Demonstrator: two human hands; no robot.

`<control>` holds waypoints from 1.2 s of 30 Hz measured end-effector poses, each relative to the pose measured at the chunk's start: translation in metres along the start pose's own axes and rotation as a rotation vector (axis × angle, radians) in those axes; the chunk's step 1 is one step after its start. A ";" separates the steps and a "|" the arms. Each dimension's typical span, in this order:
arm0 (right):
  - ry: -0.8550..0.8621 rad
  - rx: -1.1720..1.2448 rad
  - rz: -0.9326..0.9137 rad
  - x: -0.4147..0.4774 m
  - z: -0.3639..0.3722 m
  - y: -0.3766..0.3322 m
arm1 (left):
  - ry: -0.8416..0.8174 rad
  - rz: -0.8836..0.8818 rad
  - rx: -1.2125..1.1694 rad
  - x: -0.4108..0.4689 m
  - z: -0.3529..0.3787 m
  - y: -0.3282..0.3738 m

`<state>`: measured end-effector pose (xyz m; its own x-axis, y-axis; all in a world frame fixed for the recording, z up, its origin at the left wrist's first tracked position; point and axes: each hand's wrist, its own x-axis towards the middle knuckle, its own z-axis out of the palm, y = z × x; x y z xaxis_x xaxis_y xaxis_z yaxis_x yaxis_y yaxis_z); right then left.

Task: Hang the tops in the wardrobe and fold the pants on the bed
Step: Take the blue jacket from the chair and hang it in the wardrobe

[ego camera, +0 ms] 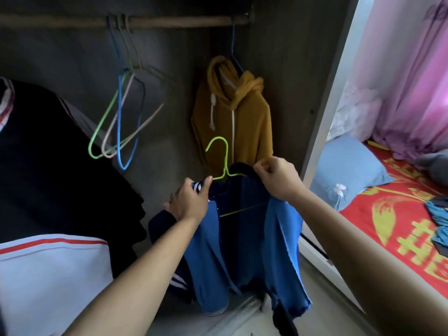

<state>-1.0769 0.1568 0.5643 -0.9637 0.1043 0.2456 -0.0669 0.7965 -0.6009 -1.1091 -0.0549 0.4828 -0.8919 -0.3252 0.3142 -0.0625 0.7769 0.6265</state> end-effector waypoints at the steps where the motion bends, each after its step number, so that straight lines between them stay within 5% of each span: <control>1: -0.053 -0.032 0.016 -0.004 0.007 0.001 | 0.004 -0.056 -0.033 0.002 0.000 0.005; 5: -0.188 -0.047 0.181 -0.015 0.025 0.002 | 0.034 -0.170 -0.155 0.013 -0.005 0.021; 11: -0.344 0.895 0.392 -0.021 0.007 -0.023 | 0.112 -0.110 -0.248 0.023 -0.022 0.029; 13: -0.351 0.743 0.268 -0.015 -0.006 -0.019 | 0.146 -0.132 -0.306 0.032 -0.032 0.029; 16: -0.064 -0.027 -0.083 0.004 -0.022 0.007 | 0.178 -0.125 -0.372 0.047 -0.048 0.033; 19: -0.170 -0.308 -0.264 0.015 -0.024 0.015 | 0.180 -0.076 -0.376 0.057 -0.060 0.039; 22: -0.278 -0.376 -0.331 0.019 -0.011 0.013 | 0.164 -0.027 -0.367 0.061 -0.067 0.046; 29: 0.018 -0.168 -0.445 0.017 0.001 0.008 | -0.008 -0.025 -0.359 0.064 -0.079 0.043; 36: 0.130 -0.097 -0.329 0.023 -0.012 -0.007 | -0.260 0.276 -0.356 0.065 -0.083 0.027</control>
<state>-1.0959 0.1608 0.5833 -0.8534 -0.0976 0.5120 -0.3375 0.8521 -0.4000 -1.1317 -0.0997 0.5788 -0.9382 0.0457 0.3431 0.3069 0.5684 0.7634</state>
